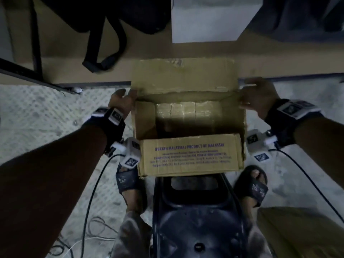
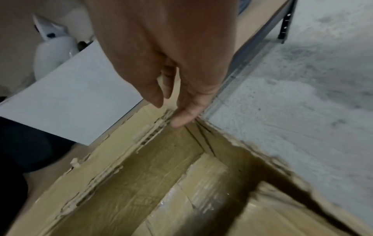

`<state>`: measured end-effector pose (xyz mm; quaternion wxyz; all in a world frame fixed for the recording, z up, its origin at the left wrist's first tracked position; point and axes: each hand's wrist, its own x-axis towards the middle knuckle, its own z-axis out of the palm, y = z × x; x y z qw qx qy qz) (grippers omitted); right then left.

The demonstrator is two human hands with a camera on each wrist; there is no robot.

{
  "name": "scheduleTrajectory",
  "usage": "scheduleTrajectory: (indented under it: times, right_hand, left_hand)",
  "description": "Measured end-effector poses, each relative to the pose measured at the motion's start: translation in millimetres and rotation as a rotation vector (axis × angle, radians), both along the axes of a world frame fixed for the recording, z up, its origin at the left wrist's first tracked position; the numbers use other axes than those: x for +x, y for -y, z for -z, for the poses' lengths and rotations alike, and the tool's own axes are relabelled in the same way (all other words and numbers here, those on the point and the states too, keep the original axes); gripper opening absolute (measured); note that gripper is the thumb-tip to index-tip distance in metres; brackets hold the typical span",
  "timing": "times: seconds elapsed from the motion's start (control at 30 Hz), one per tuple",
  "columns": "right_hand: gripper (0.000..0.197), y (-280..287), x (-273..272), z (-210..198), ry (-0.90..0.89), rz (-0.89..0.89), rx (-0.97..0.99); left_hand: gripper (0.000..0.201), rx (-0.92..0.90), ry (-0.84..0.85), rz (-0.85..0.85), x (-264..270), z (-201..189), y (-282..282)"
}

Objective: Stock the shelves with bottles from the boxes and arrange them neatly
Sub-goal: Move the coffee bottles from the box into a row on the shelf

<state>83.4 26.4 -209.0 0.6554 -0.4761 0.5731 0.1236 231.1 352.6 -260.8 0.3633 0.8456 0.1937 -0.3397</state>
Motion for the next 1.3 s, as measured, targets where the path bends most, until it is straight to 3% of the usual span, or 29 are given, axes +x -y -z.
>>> scheduleTrajectory:
  times: [0.17,0.27,0.33,0.47,0.53,0.6,0.67,0.73,0.8,0.93,1.1,1.2,1.3]
  right_hand:
    - [0.011,-5.9,25.3,12.4,0.04,-0.035,-0.008]
    - [0.044,-4.0,16.7,15.0,0.064,0.146,0.012]
    - [0.055,-3.3,-0.4,12.3,0.101,0.191,0.027]
    - [0.017,-9.8,-44.5,5.3,0.069,0.153,-0.091]
    - [0.018,-15.6,-69.3,10.8,0.039,0.131,-0.19]
    - [0.015,-23.6,-94.7,22.7,-0.021,0.107,-0.236]
    - [0.025,-34.7,-119.3,37.8,-0.104,0.099,-0.209]
    - [0.036,-50.1,-141.9,52.9,-0.167,0.039,-0.176]
    - [0.035,-66.7,-160.2,63.6,-0.173,-0.144,-0.178]
    - [0.038,-79.0,-169.7,67.0,-0.201,-0.322,-0.282]
    - [0.041,-50.7,-165.4,57.1,-0.305,-0.452,-0.42]
    - [0.041,-21.6,-177.7,47.3,-0.279,-0.405,-0.397]
    - [0.04,11.3,-208.1,34.7,-0.288,-0.343,-0.379]
  left_hand:
    - [0.073,-0.175,-0.178,-0.291,24.2,-10.2,19.9]
    - [0.057,-0.293,-0.143,-0.492,18.4,-16.1,14.3]
    - [0.053,-0.348,-0.117,-0.531,8.1,-21.1,6.8]
    - [0.027,-0.451,-0.164,-0.475,-18.3,-25.3,-11.2]
    - [0.031,-0.472,-0.192,-0.452,-34.2,-21.3,-20.0]
    - [0.052,-0.416,-0.181,-0.403,-53.5,-12.3,-28.0]
    - [0.063,-0.329,-0.176,-0.375,-77.2,-1.9,-35.2]
    - [0.048,-0.271,-0.207,-0.343,-105.1,7.3,-42.7]
    - [0.033,-0.227,-0.293,-0.325,-133.2,13.8,-50.3]
    - [0.028,-0.085,-0.502,-0.34,-174.8,17.4,-58.0]
    - [0.019,0.026,-0.496,-0.356,-193.0,13.7,-51.3]
    - [0.016,0.071,-0.438,-0.171,-198.3,1.0,-32.4]
    - [0.033,0.101,-0.412,0.083,-205.5,-13.1,2.6]
